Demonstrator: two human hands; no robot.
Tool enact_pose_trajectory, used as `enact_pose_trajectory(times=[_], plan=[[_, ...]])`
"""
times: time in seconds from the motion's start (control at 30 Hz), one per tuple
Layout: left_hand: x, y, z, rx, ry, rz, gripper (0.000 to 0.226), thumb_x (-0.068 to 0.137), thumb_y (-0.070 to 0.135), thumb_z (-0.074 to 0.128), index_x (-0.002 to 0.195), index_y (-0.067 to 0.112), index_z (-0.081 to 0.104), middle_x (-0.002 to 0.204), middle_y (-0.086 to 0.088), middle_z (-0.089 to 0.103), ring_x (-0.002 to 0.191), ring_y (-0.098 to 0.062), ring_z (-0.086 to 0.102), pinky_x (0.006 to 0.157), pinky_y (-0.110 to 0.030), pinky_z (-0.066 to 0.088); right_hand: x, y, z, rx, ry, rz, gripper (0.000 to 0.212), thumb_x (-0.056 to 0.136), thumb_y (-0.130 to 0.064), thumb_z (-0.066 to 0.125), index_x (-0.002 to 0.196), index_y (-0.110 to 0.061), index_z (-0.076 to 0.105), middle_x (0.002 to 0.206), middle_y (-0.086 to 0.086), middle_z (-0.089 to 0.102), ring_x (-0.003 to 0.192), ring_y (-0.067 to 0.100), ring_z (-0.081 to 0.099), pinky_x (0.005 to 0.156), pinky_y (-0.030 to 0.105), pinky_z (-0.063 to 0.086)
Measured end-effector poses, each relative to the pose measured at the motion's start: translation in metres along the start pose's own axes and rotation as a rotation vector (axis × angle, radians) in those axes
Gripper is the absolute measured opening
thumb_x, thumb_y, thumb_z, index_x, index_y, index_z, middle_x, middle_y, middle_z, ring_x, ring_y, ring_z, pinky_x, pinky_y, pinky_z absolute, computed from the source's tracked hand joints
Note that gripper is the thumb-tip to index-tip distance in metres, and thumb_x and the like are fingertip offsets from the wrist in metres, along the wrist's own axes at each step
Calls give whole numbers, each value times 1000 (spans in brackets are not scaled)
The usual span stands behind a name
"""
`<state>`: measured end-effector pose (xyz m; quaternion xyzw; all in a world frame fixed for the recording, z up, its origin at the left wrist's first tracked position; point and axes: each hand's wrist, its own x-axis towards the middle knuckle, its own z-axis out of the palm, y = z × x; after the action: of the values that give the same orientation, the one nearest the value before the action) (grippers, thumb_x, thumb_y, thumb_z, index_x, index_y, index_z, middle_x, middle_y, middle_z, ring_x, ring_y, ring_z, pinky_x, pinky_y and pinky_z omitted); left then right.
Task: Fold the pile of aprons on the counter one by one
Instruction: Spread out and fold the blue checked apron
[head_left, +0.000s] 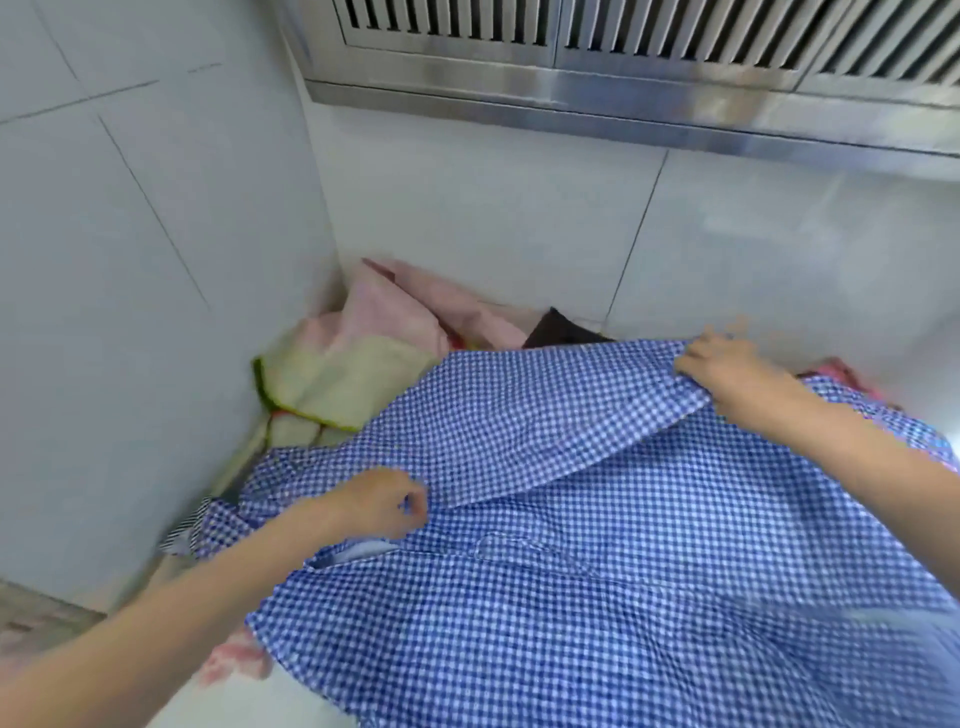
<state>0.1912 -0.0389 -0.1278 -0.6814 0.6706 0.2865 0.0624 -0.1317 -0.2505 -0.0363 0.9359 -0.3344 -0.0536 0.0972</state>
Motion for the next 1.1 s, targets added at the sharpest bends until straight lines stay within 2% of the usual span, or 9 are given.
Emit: enact_pose_trajectory(times=[0.07,0.2,0.37,0.53,0.7,0.8,0.97,1.07,1.1], plan=[[5,2,-2,-150,82,-39,11,94,17,52,89,17,62,87,8,62,76,-10,61,61,-13,39,-27,1,20,-195,-27,-33,54,33,8,83,82,-10,67,80,10,63,73,34,63,56,39,52],[35,-10,-18,-202,369,-208,20,93,11,52,111,3,59,110,-9,61,102,-25,59,85,-27,43,-67,-5,47,-315,-428,79,52,93,-13,52,141,-22,33,145,6,28,135,26,26,105,40,27],[59,-16,-10,-66,102,-380,49,94,21,51,139,9,34,137,-13,42,110,-23,52,86,-29,43,-66,1,51,149,-759,301,72,82,-62,56,140,-23,37,140,2,32,129,25,29,106,37,26],[65,-22,-11,-87,173,-505,52,97,25,46,142,8,25,137,-14,39,120,-32,46,96,-37,42,-24,3,48,342,-428,285,48,92,-37,57,132,-13,47,135,9,44,120,21,45,101,28,34],[75,-23,-18,-520,278,-564,48,101,27,39,140,2,29,78,5,41,65,-11,44,57,-26,35,29,-28,49,523,-396,282,70,92,-22,59,148,-9,19,154,7,19,130,23,41,103,28,35],[82,-28,-23,-637,318,-558,48,99,30,45,135,-1,39,78,3,46,68,-12,46,62,-29,34,59,-44,59,650,-436,329,75,92,-17,58,150,-11,11,156,6,12,86,18,60,68,23,53],[76,-40,-47,-817,145,-377,33,87,29,66,112,8,63,108,-2,65,103,-24,61,91,-32,46,82,-46,79,729,-433,432,57,90,-12,60,140,-12,32,130,10,39,66,19,58,57,28,51],[77,-46,-66,-782,202,-263,33,81,25,72,108,8,63,105,-1,65,97,-20,61,89,-32,45,84,-38,80,728,-496,417,9,91,-12,61,97,-7,56,72,5,51,51,15,48,48,24,40],[79,-48,-73,-742,286,-250,27,81,24,73,98,6,62,95,-2,65,90,-20,60,82,-31,44,86,-36,78,732,-452,426,11,91,-12,61,82,-9,55,64,4,49,50,16,47,50,25,41]])
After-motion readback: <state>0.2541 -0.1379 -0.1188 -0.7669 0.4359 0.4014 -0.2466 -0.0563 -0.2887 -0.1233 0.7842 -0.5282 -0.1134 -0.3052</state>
